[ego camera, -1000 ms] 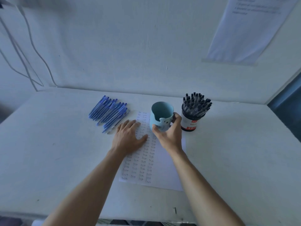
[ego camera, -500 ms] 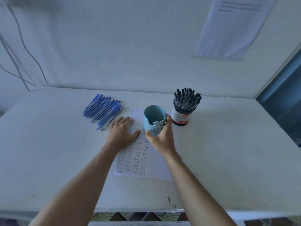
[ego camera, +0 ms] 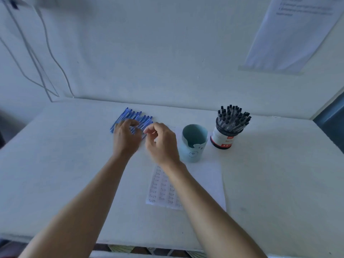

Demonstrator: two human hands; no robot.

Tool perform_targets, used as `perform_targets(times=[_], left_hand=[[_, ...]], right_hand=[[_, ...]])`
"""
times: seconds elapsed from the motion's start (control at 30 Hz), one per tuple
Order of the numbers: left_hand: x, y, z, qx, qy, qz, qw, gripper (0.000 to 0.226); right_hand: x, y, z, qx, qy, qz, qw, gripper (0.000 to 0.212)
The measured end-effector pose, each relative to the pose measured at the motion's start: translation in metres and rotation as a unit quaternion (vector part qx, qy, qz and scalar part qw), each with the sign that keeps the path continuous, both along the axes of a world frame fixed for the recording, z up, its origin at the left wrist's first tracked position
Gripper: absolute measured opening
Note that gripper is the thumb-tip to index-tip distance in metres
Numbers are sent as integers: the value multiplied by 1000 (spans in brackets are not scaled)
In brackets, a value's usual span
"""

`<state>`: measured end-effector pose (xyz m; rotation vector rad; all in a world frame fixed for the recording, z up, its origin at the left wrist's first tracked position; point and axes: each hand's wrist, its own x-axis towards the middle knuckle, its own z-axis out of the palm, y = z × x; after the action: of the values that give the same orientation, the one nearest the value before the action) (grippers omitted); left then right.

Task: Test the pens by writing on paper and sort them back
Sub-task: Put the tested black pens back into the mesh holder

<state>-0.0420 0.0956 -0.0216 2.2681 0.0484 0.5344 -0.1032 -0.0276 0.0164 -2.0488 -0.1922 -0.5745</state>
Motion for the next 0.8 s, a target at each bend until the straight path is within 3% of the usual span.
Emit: perform_targets(times=[0.1,0.2,0.33,0.5,0.57,0.7,0.8], left_hand=[[27,28,2,51,97,39,993,30],[48,44,5,72,178,41,981,43],[75,51,5,105,249,25,962,66],[92,59,3,158,289,-4,944,88],[98,65,1,158,294,-15,942,85],[103,72,3,154,290,-34,944,52],[98,72,6,166,301,-30,939,43]], right_hand=[[26,13,-11,9,188,-10,982,18],[51,19,-18,-18,286,-29,957,31],[77,28,-19,-68,342,-36,937,51],[103,40,-28,-136,346,-57,927,80],[109,43,-31,-157,343,-62,924,81],[118,50,-28,-173,362,-51,914,84],[121,57,-23,-214,375,-43,901,86]])
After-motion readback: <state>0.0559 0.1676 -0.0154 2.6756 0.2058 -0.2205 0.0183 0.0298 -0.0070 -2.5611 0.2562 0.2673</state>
